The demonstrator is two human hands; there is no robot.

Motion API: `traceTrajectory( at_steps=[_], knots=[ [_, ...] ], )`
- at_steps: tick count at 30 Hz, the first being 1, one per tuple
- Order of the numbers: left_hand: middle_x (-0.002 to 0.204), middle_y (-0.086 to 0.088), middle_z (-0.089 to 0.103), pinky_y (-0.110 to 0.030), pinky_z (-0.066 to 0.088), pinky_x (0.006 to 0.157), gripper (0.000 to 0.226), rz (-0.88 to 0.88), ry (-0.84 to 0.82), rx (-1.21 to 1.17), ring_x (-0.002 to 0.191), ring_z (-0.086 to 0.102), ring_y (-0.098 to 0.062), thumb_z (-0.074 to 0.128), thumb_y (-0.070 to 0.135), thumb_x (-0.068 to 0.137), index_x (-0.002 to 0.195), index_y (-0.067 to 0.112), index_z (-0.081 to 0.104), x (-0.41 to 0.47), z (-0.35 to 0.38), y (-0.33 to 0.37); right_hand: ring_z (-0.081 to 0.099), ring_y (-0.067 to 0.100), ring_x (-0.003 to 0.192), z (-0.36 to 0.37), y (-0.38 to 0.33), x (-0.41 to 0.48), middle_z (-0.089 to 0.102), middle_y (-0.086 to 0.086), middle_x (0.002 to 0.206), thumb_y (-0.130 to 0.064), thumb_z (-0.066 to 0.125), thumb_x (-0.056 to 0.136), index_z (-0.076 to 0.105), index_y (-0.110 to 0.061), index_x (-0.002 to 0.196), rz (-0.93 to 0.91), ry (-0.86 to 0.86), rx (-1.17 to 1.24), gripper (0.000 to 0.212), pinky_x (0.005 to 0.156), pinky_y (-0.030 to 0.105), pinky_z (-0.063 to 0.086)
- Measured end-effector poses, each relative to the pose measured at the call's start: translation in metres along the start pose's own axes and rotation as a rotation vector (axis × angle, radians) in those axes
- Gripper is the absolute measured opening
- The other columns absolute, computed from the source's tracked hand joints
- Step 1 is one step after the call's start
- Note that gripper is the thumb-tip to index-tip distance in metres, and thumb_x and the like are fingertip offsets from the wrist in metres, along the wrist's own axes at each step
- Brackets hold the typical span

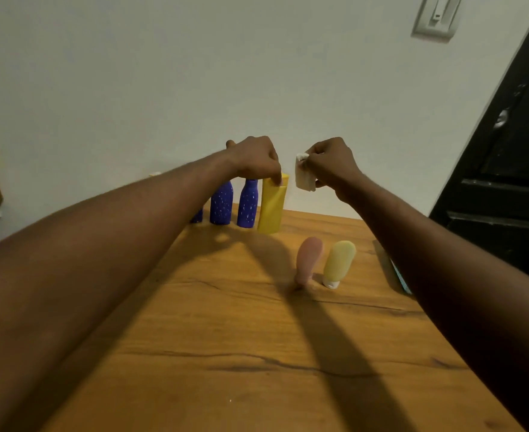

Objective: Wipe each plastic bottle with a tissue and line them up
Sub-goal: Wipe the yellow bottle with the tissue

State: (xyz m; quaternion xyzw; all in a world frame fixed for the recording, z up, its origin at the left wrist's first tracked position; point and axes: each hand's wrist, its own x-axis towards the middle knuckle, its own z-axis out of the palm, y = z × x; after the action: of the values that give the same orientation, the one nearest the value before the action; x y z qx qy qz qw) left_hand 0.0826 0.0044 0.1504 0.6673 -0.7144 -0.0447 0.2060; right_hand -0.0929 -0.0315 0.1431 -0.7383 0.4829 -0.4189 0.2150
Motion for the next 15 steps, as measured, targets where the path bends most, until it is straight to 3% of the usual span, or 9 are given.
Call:
traceTrajectory(
  at_steps=[3,5,11,15],
  knots=[
    [0.106,0.004,0.073,-0.051,0.049,0.100,0.030,-0.036,-0.046,-0.087,0.102,0.065,-0.021,0.077,0.037,0.084,0.103,0.015,0.077,-0.032,-0.017,0.003,0.068,0.030,0.087,-0.004,-0.019,-0.031,0.071,0.008,0.095,-0.014,0.062,0.088,0.074,-0.002,0.089,-0.041,0.017,-0.025,0.017,0.070,0.047,0.063],
    [0.106,-0.002,0.074,-0.045,0.056,0.095,0.029,-0.052,-0.072,-0.174,0.100,0.068,-0.022,0.077,0.033,0.086,0.104,0.011,0.077,-0.053,-0.024,0.005,0.069,0.027,0.083,-0.004,-0.030,-0.053,0.072,0.006,0.090,-0.015,0.062,0.085,0.075,-0.006,0.086,-0.057,0.029,-0.035,0.017,0.069,0.048,0.063],
    [0.088,-0.003,0.071,-0.033,0.052,0.072,0.014,-0.078,-0.079,-0.351,0.084,0.065,-0.018,0.078,0.024,0.086,0.089,0.010,0.079,-0.124,-0.022,0.010,0.066,0.011,0.078,0.014,-0.036,-0.130,0.070,-0.005,0.082,-0.020,0.064,0.088,0.075,-0.014,0.091,-0.079,0.041,0.030,0.013,0.074,0.041,0.062],
    [0.101,-0.004,0.076,-0.037,0.053,0.091,0.015,-0.086,-0.093,-0.421,0.096,0.068,-0.020,0.077,0.026,0.086,0.096,0.015,0.081,-0.158,-0.004,0.004,0.062,0.003,0.081,0.030,-0.027,-0.171,0.068,-0.008,0.088,-0.021,0.063,0.092,0.074,-0.015,0.101,-0.092,0.093,0.068,0.015,0.072,0.033,0.059]
  ],
)
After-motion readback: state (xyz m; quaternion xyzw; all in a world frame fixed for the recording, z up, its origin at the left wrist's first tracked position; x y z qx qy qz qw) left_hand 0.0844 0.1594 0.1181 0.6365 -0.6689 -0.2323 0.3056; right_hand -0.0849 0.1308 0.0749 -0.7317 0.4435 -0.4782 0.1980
